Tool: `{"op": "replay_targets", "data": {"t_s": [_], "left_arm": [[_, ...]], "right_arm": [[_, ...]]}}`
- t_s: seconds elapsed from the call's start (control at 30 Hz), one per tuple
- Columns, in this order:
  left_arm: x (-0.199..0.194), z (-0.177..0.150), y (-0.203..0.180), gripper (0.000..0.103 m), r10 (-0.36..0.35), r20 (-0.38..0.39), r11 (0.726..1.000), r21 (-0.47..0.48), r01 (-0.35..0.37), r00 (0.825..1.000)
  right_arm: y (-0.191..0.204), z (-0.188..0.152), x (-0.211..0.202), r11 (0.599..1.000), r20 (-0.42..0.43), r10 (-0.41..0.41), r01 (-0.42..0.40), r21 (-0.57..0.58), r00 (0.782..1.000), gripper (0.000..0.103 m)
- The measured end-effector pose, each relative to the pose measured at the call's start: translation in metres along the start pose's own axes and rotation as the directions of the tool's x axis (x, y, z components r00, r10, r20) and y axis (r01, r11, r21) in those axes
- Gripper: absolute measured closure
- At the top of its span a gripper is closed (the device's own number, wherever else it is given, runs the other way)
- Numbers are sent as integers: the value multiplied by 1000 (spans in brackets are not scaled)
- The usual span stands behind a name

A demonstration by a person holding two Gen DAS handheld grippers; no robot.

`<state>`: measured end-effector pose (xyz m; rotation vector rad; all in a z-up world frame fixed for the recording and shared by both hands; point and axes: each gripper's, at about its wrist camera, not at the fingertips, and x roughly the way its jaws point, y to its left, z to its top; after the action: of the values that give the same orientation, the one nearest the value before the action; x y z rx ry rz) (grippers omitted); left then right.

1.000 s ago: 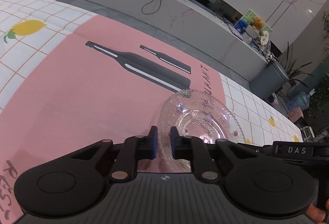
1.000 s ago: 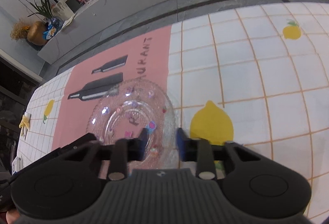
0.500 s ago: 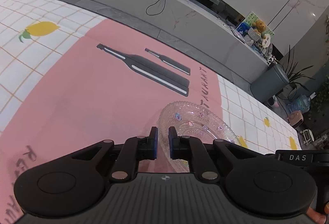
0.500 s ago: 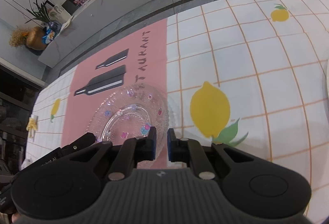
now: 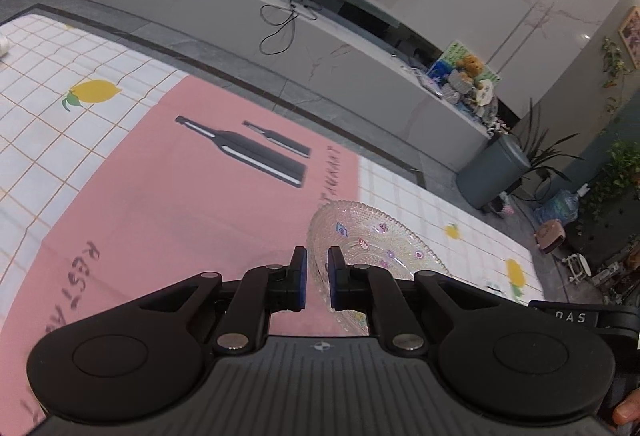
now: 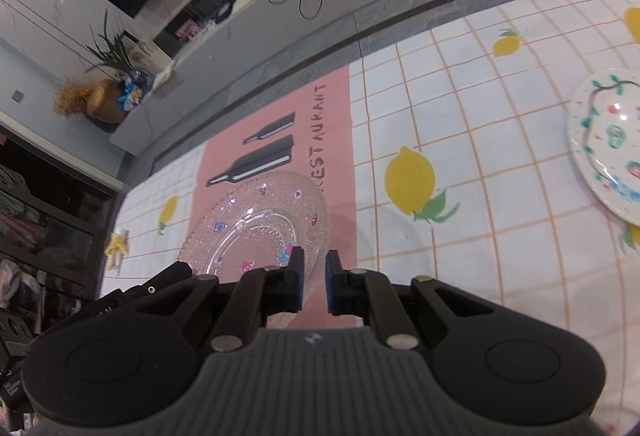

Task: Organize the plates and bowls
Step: 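Close both grippers on the rim of the second glass plate, then carry the second glass plate with both grippers and lower it onto the first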

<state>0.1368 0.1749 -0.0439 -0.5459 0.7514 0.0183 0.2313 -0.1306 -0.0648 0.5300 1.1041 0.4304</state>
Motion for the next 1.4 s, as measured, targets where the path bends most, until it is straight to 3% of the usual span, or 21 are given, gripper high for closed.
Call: {"op": "replay_targets", "data": {"t_s": [0.37, 0.73, 1.03, 1.4], "left_arm": [[-61, -47, -77, 92, -100, 7, 992, 79, 99, 995], [-61, -118, -139, 92, -181, -84, 966, 172, 193, 980], [-47, -169, -138, 92, -157, -151, 964, 191, 185, 976], [-29, -215, -133, 91, -42, -173, 963, 256, 86, 984]], "right_arm": [[-39, -45, -122, 998, 126, 42, -47, 39, 991, 95], [-112, -104, -215, 992, 240, -23, -8, 129, 970, 96], [-162, -150, -218, 976, 246, -56, 0, 219, 968, 97], [-191, -172, -187, 972, 197, -93, 46, 229, 976, 98]]}}
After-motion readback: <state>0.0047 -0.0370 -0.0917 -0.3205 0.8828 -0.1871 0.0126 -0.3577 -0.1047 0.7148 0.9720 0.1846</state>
